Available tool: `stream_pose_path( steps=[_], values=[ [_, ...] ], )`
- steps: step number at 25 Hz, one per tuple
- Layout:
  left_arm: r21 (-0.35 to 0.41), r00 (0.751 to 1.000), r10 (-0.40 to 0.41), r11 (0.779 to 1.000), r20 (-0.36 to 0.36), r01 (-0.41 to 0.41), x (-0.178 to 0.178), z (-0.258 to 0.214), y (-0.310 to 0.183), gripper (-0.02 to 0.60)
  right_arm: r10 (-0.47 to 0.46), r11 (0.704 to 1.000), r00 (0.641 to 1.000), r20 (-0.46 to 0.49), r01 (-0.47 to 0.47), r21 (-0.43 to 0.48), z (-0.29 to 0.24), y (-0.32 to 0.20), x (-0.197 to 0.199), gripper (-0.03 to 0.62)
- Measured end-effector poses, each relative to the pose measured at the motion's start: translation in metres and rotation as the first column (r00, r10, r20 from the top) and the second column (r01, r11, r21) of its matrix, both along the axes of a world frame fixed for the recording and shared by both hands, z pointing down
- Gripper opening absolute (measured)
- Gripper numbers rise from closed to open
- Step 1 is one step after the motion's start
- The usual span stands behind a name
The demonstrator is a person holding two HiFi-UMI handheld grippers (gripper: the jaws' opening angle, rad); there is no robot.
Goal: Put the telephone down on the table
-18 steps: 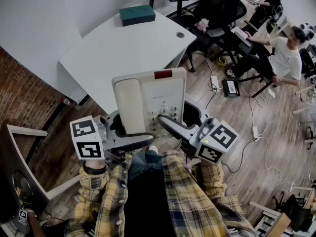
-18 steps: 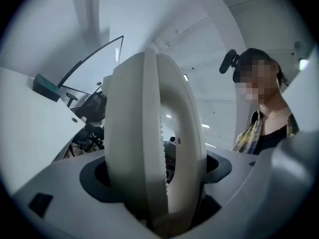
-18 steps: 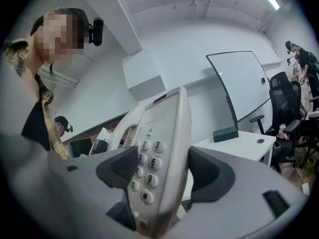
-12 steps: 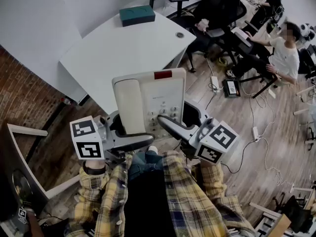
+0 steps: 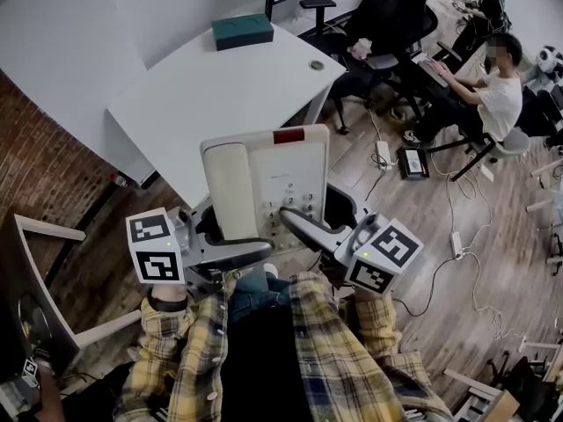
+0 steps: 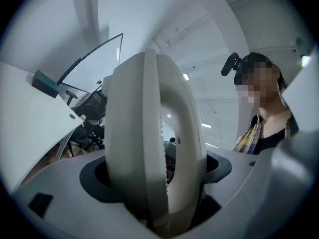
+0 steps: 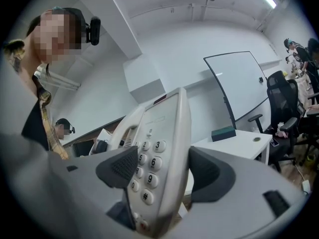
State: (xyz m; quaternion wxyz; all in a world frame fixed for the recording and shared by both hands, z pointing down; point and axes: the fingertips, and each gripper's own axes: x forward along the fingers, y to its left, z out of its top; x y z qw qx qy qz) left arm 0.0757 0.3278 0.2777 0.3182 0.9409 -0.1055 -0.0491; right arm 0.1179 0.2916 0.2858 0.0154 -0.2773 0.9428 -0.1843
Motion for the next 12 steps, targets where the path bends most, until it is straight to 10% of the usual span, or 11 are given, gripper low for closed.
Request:
stream_pose_path(
  steps=[12],
  values=[
    [-0.005, 1.000, -0.022, 1.000, 0.007, 0.022, 0.012, 0.008, -0.016, 0.423, -0.020, 1.000, 1.000, 0.014, 0.020, 0.000, 0.008, -0.017, 0.011, 0.298]
  ],
)
